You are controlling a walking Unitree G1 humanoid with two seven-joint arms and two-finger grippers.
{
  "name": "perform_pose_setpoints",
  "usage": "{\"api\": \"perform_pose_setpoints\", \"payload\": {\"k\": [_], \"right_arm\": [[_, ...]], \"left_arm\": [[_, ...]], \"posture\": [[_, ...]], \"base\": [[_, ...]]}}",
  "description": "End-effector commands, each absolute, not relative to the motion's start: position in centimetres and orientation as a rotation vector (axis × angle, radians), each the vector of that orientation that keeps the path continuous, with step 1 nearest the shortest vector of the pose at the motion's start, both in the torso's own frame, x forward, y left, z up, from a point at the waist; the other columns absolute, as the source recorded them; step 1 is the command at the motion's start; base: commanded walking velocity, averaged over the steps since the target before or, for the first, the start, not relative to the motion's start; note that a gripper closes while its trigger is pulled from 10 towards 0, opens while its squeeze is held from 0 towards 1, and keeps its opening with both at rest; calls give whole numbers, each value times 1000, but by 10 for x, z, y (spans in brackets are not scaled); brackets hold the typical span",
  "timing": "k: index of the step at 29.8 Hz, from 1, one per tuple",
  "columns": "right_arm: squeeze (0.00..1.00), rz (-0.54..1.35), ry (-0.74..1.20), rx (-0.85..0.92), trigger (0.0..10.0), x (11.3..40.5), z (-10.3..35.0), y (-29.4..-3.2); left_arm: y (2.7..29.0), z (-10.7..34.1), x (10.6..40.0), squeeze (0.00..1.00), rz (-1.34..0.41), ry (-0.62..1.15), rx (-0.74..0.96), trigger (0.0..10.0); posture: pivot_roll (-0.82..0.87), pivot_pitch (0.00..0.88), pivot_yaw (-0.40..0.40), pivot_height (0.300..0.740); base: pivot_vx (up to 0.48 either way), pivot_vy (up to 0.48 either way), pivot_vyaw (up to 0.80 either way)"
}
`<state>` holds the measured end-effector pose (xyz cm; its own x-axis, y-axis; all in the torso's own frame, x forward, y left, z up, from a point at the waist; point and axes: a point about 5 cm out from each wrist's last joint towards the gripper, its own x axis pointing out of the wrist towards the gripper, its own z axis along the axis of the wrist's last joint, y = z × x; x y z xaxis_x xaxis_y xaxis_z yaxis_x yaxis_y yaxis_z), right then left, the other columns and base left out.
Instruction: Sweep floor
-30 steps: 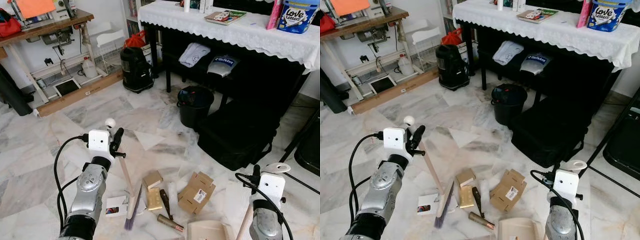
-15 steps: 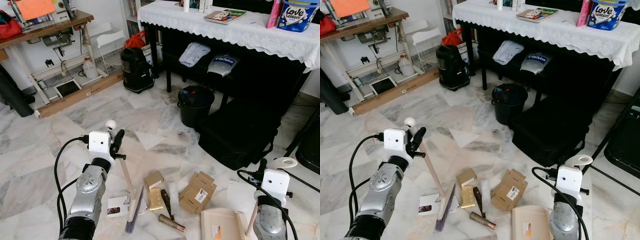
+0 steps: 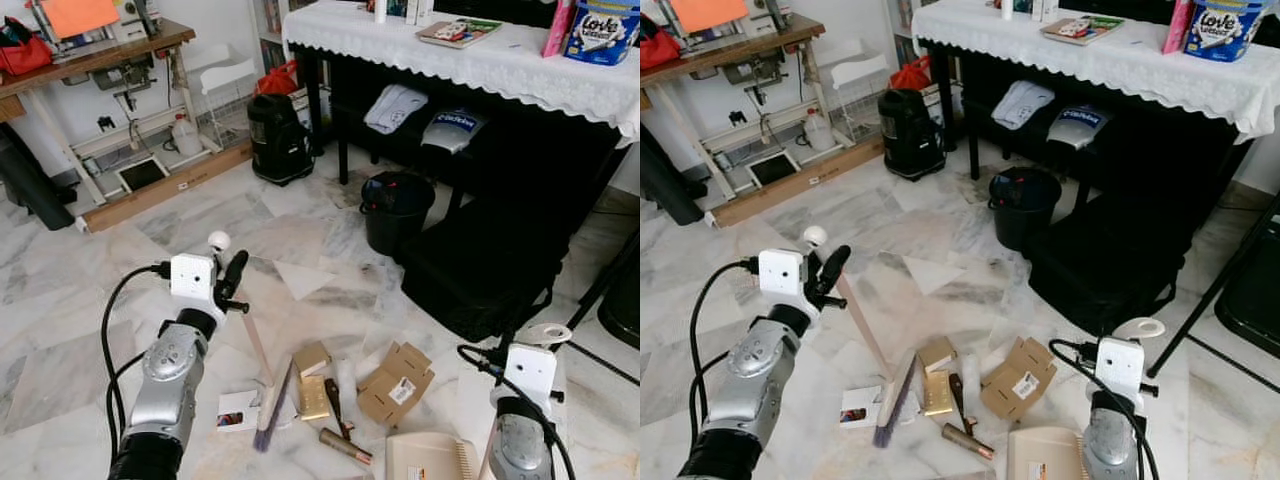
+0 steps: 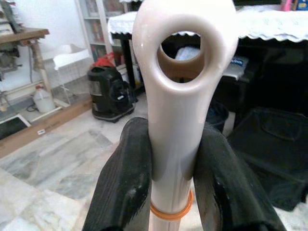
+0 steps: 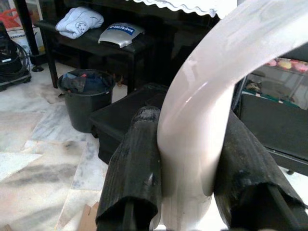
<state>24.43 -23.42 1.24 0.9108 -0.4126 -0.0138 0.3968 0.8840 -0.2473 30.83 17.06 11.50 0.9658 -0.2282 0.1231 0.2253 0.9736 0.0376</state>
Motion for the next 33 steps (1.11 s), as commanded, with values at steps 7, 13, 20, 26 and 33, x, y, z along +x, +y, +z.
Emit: {"api": "perform_pose_setpoints", "payload": {"k": [7,13,20,26,33], "right_arm": [[0,-427,59,-294,10000,240,11,-239],[0,-466,-4,-291,10000,246,22,-245],[0,-448,-58,-315,10000,255,32,-240],[0,-428,-61,-307,10000,258,31,-232],[0,-419,-47,-308,10000,263,30,-227]], "left_arm": [[171,121,305,0,-252,-139,12,10000],[169,123,305,0,-261,-138,5,10000],[168,123,305,0,-269,-134,3,10000],[168,124,303,0,-273,-132,4,10000],[169,126,303,0,-278,-136,7,10000]], "posture": [[6,0,109,740],[4,0,109,740],[8,0,109,740],[19,0,110,740],[30,0,116,740]], "base": [[0,0,0],[0,0,0],[0,0,0],[0,0,0],[0,0,0]]}}
